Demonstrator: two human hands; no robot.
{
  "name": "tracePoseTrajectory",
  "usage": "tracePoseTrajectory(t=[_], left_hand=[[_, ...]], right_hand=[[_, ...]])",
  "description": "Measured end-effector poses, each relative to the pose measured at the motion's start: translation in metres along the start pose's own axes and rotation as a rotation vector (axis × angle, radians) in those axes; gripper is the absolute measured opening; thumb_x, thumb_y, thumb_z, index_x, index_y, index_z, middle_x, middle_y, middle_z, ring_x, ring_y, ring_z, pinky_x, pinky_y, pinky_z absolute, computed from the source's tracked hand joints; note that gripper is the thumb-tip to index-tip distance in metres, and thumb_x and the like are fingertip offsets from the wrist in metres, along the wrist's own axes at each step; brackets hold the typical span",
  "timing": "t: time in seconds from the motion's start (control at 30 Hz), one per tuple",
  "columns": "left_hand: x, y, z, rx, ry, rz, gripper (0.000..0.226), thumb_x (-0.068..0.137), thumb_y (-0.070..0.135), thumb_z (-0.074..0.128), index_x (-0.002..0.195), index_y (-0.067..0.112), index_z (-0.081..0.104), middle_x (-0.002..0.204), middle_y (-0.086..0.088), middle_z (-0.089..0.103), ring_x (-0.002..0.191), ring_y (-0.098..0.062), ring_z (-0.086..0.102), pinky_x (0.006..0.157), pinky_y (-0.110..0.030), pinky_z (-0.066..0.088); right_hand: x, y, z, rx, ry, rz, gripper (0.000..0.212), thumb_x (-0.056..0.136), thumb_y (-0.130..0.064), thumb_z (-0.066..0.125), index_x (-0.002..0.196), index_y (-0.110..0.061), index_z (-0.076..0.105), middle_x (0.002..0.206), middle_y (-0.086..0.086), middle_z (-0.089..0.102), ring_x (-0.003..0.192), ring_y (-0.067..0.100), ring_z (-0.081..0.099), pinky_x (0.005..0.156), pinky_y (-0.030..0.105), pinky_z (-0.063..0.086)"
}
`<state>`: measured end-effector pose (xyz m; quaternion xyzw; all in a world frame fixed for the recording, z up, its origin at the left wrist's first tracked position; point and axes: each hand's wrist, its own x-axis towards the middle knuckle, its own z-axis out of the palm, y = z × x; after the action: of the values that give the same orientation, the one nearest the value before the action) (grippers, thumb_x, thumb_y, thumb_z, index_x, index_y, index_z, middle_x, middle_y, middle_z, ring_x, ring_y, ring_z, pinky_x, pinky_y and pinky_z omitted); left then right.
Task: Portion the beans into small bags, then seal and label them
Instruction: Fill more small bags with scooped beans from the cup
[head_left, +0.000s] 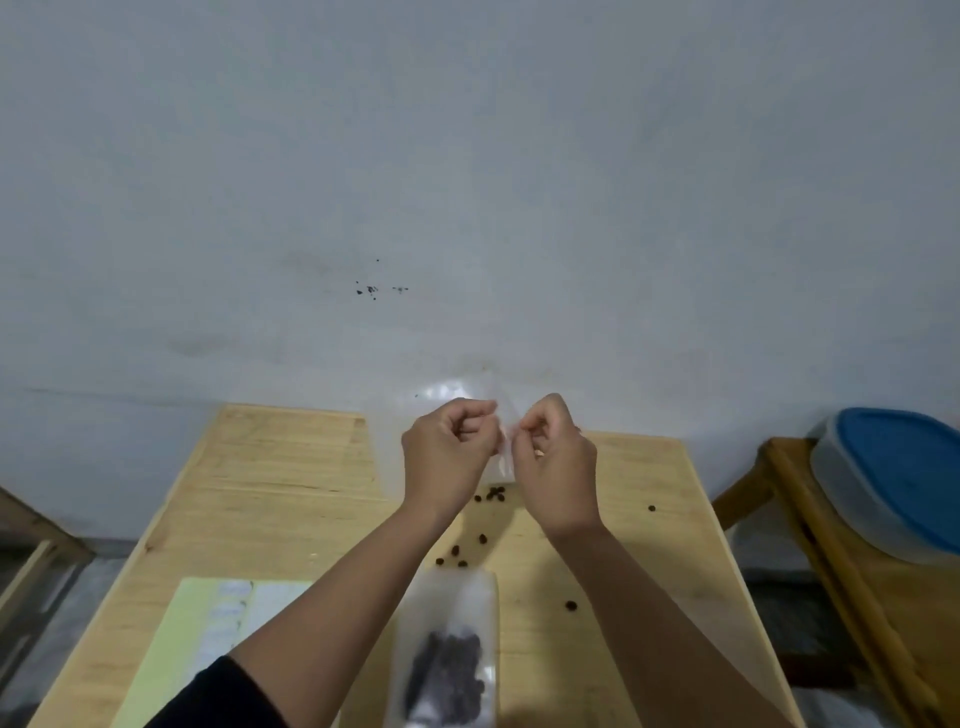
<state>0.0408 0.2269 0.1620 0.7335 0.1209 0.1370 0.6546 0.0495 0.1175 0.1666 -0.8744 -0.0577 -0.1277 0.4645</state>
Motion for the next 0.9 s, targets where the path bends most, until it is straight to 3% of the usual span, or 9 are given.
tracePoseTrajectory(t=[0.13, 0.23, 0.4, 0.5, 0.57, 0.67, 0.73, 0.8, 0.9], left_hand=[[0.006, 0.000, 0.007, 0.008, 0.006, -0.014, 0.014, 0.084, 0.015, 0.067, 0.089, 0.028, 0.071, 0.074, 0.007, 0.072, 0.076, -0.005, 0.069, 0.074, -0.018, 0.053], [0.007, -0.003, 0.011, 0.061, -0.017, -0.008, 0.015, 0.085, 0.017, 0.068, 0.087, 0.033, 0.069, 0.078, 0.007, 0.073, 0.080, -0.005, 0.070, 0.075, -0.019, 0.054], [0.008, -0.003, 0.019, 0.253, 0.034, 0.022, 0.011, 0.084, 0.016, 0.067, 0.093, 0.021, 0.073, 0.069, 0.008, 0.069, 0.059, 0.003, 0.061, 0.060, -0.005, 0.045], [0.008, -0.003, 0.015, 0.324, 0.130, 0.039, 0.015, 0.084, 0.013, 0.063, 0.092, 0.021, 0.073, 0.062, 0.011, 0.064, 0.051, 0.007, 0.053, 0.056, -0.002, 0.039], [0.007, -0.006, 0.010, 0.360, 0.118, 0.063, 0.015, 0.084, 0.013, 0.064, 0.093, 0.021, 0.073, 0.063, 0.013, 0.063, 0.056, 0.008, 0.055, 0.059, -0.001, 0.038], [0.012, -0.011, 0.005, 0.348, -0.017, 0.102, 0.017, 0.084, 0.021, 0.069, 0.100, 0.028, 0.069, 0.083, 0.018, 0.068, 0.080, 0.009, 0.062, 0.070, -0.004, 0.042], [0.018, -0.018, 0.000, 0.400, -0.148, 0.180, 0.051, 0.076, 0.030, 0.078, 0.122, 0.033, 0.056, 0.116, 0.028, 0.057, 0.106, 0.014, 0.053, 0.088, -0.001, 0.037], [0.024, -0.027, -0.003, 0.487, -0.294, 0.229, 0.100, 0.063, 0.039, 0.085, 0.143, 0.034, 0.026, 0.143, 0.027, 0.028, 0.130, 0.014, 0.027, 0.101, 0.002, 0.019], [0.024, -0.038, 0.005, 0.523, -0.418, 0.285, 0.129, 0.056, 0.043, 0.088, 0.144, 0.036, -0.007, 0.155, 0.019, 0.000, 0.142, 0.005, -0.001, 0.109, -0.003, 0.004]], right_hand=[[0.012, 0.008, -0.008, 0.046, -0.146, -0.076, 0.019, 0.090, -0.008, 0.053, 0.097, -0.020, 0.067, 0.084, -0.004, 0.068, 0.077, 0.003, 0.062, 0.066, 0.018, 0.050], [0.022, 0.018, -0.014, 0.074, -0.197, -0.028, 0.018, 0.087, -0.009, 0.060, 0.099, -0.017, 0.070, 0.085, -0.006, 0.070, 0.075, -0.010, 0.060, 0.069, 0.006, 0.046], [0.028, 0.022, -0.009, -0.009, -0.171, -0.034, 0.018, 0.086, -0.006, 0.058, 0.093, -0.015, 0.072, 0.080, -0.002, 0.071, 0.070, 0.001, 0.062, 0.069, 0.014, 0.050], [0.034, 0.029, -0.007, -0.129, -0.145, -0.036, 0.024, 0.087, -0.004, 0.053, 0.095, -0.013, 0.073, 0.090, 0.001, 0.071, 0.081, 0.010, 0.063, 0.077, 0.018, 0.048], [0.041, 0.035, -0.011, -0.186, -0.161, -0.008, 0.026, 0.088, -0.006, 0.050, 0.098, -0.015, 0.073, 0.098, 0.000, 0.071, 0.088, 0.010, 0.063, 0.079, 0.012, 0.042], [0.050, 0.037, -0.013, -0.212, -0.265, -0.019, 0.030, 0.093, -0.008, 0.046, 0.106, -0.019, 0.071, 0.093, -0.001, 0.063, 0.080, 0.007, 0.055, 0.065, 0.005, 0.034], [0.054, 0.036, -0.015, -0.253, -0.337, -0.055, 0.034, 0.095, -0.008, 0.043, 0.113, -0.022, 0.068, 0.087, -0.003, 0.052, 0.075, 0.006, 0.046, 0.057, 0.005, 0.031], [0.056, 0.037, -0.016, -0.281, -0.400, -0.112, 0.036, 0.096, -0.007, 0.041, 0.116, -0.024, 0.066, 0.085, -0.002, 0.046, 0.074, 0.008, 0.043, 0.056, 0.005, 0.029], [0.054, 0.036, -0.015, -0.254, -0.482, -0.153, 0.040, 0.095, -0.005, 0.039, 0.118, -0.027, 0.064, 0.078, -0.005, 0.039, 0.078, 0.011, 0.042, 0.058, 0.012, 0.030]])
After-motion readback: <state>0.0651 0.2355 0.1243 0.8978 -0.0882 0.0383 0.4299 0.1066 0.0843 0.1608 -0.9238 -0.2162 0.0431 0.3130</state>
